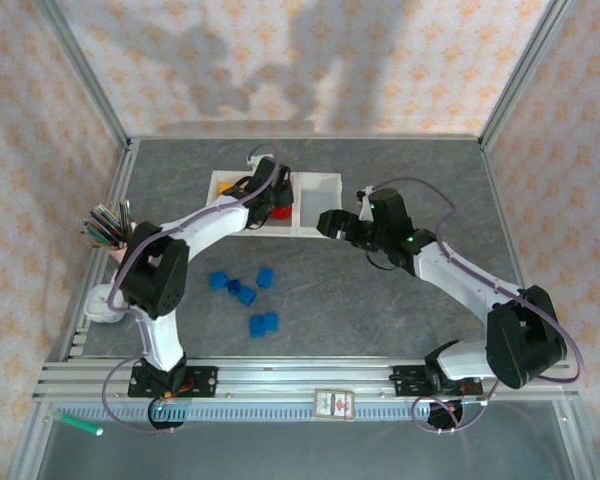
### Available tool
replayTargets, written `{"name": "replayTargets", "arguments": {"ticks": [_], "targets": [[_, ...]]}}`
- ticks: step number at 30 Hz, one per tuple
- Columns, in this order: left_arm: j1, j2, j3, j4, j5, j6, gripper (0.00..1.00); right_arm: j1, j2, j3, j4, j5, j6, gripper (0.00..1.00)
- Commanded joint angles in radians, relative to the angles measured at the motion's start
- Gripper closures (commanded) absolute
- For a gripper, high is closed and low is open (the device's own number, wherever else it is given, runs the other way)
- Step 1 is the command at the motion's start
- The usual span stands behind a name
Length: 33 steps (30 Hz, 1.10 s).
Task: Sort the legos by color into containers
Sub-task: Place the lego in the container, then pick up the lego from the center of the table.
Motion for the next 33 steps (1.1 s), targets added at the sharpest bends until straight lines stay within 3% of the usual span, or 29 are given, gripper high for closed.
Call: {"name": "replayTargets", "arguments": {"ticks": [1, 9, 16, 22, 33], "targets": [[0.009, -0.145, -0.082, 0.0, 0.041, -0.001, 0.33, 0.023, -0.012, 0.035, -0.031, 0.059, -0.028, 0.0], [0.008, -0.455, -0.367, 0.004, 0.102, -0.023, 0.28, 0.146, 0.023, 0.072, -0.079, 0.218, -0.041, 0.0], [0.009, -0.704, -0.559, -0.085, 0.077, -0.074, 0.12, 0.283, 0.114, 0.117, -0.078, 0.364, -0.046, 0.0], [0.009, -0.879, -0.66, -0.155, 0.024, -0.168, 0.01, 0.381, 0.269, 0.234, -0.096, 0.452, -0.067, 0.08], [0.009, -0.994, -0.705, -0.249, 0.0, -0.259, 0.0, 0.549, 0.545, 0.448, -0.226, 0.632, 0.136, 0.1]]}}
